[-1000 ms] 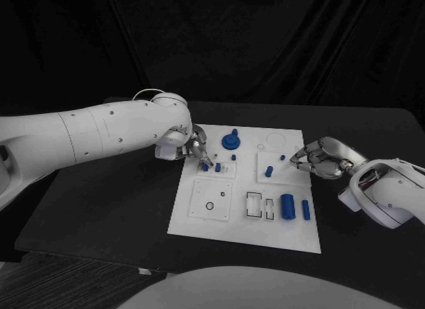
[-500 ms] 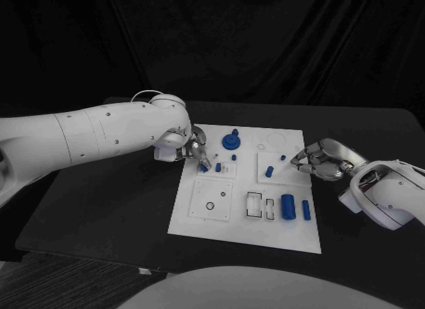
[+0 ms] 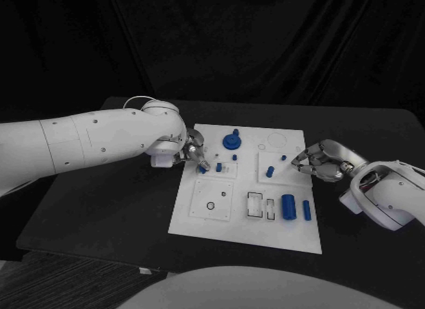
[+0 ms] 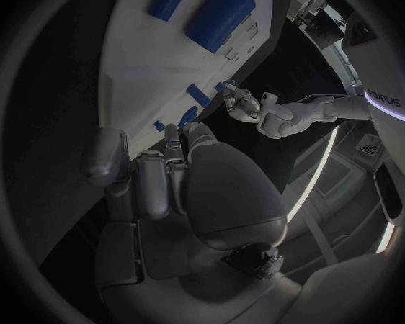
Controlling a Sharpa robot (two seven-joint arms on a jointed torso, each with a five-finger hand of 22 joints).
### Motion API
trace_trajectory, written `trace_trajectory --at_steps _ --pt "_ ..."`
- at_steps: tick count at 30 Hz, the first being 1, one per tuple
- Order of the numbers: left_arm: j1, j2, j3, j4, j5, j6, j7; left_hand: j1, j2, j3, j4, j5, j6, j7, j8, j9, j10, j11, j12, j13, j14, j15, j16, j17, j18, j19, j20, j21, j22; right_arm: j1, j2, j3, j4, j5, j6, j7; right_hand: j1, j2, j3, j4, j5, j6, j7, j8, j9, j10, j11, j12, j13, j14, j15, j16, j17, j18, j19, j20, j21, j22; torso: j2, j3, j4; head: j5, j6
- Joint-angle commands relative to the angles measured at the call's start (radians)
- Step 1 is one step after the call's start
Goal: Assemble the parts on the task board
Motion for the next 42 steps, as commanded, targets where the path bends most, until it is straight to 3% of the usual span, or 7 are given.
trace_trajectory --at_steps 1,10,42 --pt "-0.002 -0.012 0.000 0.025 -0.044 -0.077 0.008 0.017 -0.034 0.113 -0.027 0.009 -0.019 -0.015 -0.018 0.032 0.111 -0.001 -0.001 0.255 0.113 -0.004 0.010 0.264 -0.012 -0.003 -0.005 -0.005 0.203 -0.003 0.000 0.001 -0.001 -0.005 0.010 -0.019 0.038 0.023 0.029 0.001 0.013 -0.004 -0.001 0.020 0.015 0.072 -0.017 -0.028 0.106 0.050 -0.012 -0.018 0.061 0.001 -0.014 -0.001 -0.016 0.140 0.000 -0.0001 -0.0002 0.000 0.000" --pt "-0.002 -0.027 0.000 0.039 -0.062 -0.100 0.007 0.005 -0.033 0.113 -0.018 0.001 -0.018 -0.015 -0.016 0.035 0.111 0.000 -0.001 0.255 0.113 -0.004 0.010 0.264 -0.012 -0.002 -0.004 -0.004 0.203 -0.004 0.001 0.001 -0.002 -0.005 0.011 -0.020 0.038 0.023 0.029 0.002 0.013 -0.004 -0.001 0.020 0.015 0.071 -0.016 -0.029 0.105 0.049 -0.012 -0.020 0.059 0.001 -0.015 0.000 -0.019 0.139 0.000 0.0004 0.0004 -0.001 0.000" --pt "-0.003 0.006 0.000 0.008 -0.065 -0.087 0.001 -0.012 -0.026 0.113 -0.001 -0.009 -0.016 -0.015 -0.013 0.039 0.111 0.000 -0.001 0.255 0.113 -0.004 0.010 0.264 -0.012 -0.002 -0.004 -0.006 0.202 -0.005 0.001 0.001 -0.001 -0.005 0.008 -0.020 0.038 0.022 0.032 0.002 0.013 -0.006 0.000 0.019 0.016 0.069 -0.016 -0.031 0.103 0.048 -0.011 -0.024 0.057 0.002 -0.017 0.000 -0.025 0.138 0.000 0.0003 -0.0005 0.001 0.000"
